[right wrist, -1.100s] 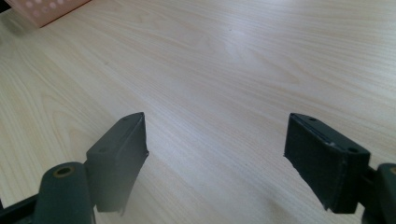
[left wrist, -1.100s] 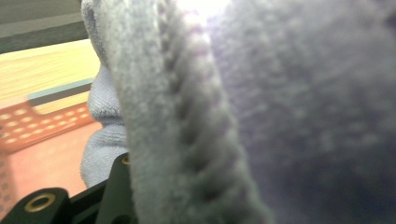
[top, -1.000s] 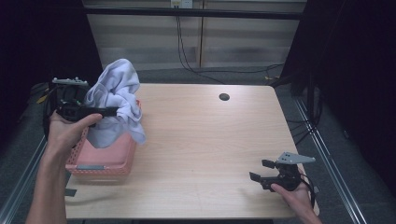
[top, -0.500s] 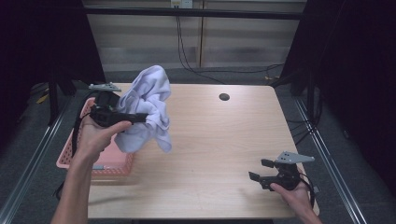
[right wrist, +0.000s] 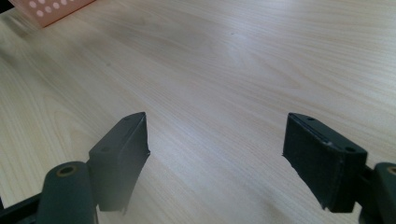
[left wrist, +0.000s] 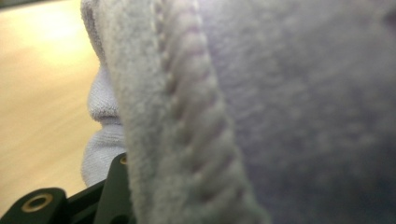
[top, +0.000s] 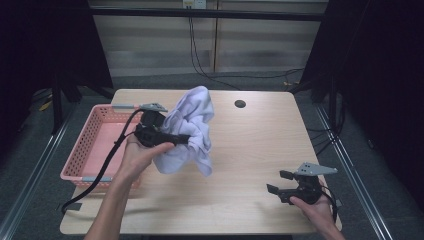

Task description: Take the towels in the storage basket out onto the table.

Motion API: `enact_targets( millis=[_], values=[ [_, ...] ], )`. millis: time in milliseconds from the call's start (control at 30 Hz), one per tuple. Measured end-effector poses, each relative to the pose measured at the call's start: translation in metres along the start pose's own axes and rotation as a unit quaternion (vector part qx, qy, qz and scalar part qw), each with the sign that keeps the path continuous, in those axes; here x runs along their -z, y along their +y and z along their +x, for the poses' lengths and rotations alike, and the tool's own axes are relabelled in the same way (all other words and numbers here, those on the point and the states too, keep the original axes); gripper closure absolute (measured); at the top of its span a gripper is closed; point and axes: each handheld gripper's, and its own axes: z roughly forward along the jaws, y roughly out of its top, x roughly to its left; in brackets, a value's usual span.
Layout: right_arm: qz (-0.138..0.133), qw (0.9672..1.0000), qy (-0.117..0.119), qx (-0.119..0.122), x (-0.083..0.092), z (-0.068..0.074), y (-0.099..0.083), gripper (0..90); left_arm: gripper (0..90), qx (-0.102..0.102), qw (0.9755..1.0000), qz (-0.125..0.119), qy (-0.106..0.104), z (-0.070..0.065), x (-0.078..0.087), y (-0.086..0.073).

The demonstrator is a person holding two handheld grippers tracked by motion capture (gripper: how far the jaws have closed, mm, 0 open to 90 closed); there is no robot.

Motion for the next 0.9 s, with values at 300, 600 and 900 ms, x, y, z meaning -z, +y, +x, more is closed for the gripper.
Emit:
enact_targets(
  millis=[300,600,900],
  values=[
    [0.0,1.0,0.001,0.002,0.0,0.0,0.0,21.7,50.4,0.001,0.999,0.043,-0.016,-0.015,-0.056,-0.034],
    [0.005,1.0,-0.001,0.009,-0.002,0.004,0.0,21.2,46.8,-0.009,0.9937,0.105,-0.037,-0.019,-0.111,-0.063],
    [0.008,0.9999,0.003,0.014,-0.006,0.008,0.002,20.4,24.6,-0.023,0.9949,0.083,-0.051,-0.023,-0.113,-0.07]
  ],
)
